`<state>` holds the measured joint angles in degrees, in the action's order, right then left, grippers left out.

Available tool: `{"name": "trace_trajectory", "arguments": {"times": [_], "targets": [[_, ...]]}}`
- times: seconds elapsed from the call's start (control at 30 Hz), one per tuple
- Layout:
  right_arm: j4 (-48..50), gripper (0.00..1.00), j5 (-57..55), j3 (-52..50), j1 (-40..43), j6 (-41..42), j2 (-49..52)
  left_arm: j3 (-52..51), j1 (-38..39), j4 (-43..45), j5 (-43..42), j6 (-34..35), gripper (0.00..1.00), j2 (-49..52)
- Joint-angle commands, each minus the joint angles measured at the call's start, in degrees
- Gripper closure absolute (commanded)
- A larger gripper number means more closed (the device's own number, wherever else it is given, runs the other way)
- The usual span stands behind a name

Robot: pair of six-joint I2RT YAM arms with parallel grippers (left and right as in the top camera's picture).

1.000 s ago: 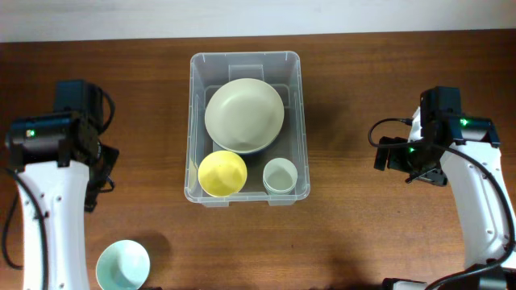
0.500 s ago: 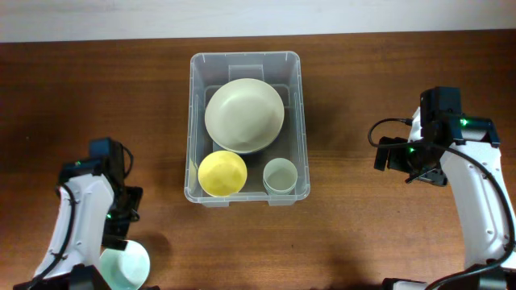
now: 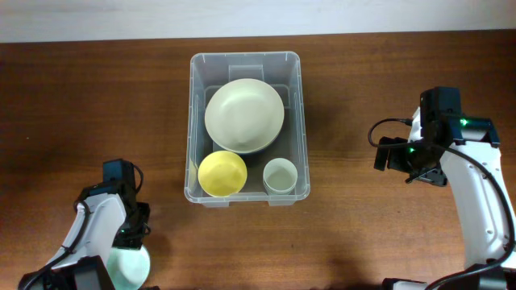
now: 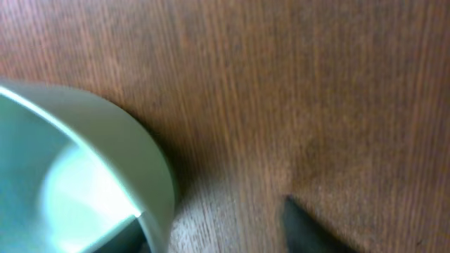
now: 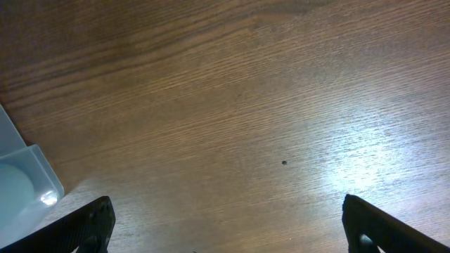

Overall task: Pack container
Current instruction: 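Move the left gripper to the mint-green bowl and grasp its rim, then carry the mint-green bowl onto the yellow bowl in the bin, release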

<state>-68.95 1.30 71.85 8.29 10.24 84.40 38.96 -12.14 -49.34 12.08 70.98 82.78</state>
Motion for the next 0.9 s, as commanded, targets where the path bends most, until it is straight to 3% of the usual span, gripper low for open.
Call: {"name": "trace_trajectory", "arguments": {"times": [0.0, 0.13, 0.3, 0.53, 0.67, 0.87], "targets": [[-0.07, 0.01, -0.28, 0.70, 0.35, -0.31, -0.74, -0.46, -0.28, 1.05, 0.98, 0.13, 0.73, -0.31], [-0.04, 0.01, -0.31, 0.70, 0.35, -0.31, -0.74, -0.31, -0.28, 1.84, 1.03, 0.09, 0.99, -0.31], [-0.02, 0.01, -0.31, 0.70, 0.35, -0.31, -0.74, 4.61, -0.28, 2.64, 1.18, -7.87, 0.99, -0.33], [0.20, 0.01, -0.31, 0.70, 0.35, -0.31, -0.72, 24.48, 2.23, -5.29, -3.78, -25.70, 0.99, -0.33], [0.20, 0.01, -0.31, 0.70, 0.35, -0.31, -0.72, 37.59, 8.79, -12.04, -6.67, -38.16, 0.99, -0.31], [0.20, 0.01, -0.31, 0.70, 0.35, -0.33, -0.72, 51.15, 22.16, -16.31, -6.71, -47.04, 0.99, -0.31]]}}
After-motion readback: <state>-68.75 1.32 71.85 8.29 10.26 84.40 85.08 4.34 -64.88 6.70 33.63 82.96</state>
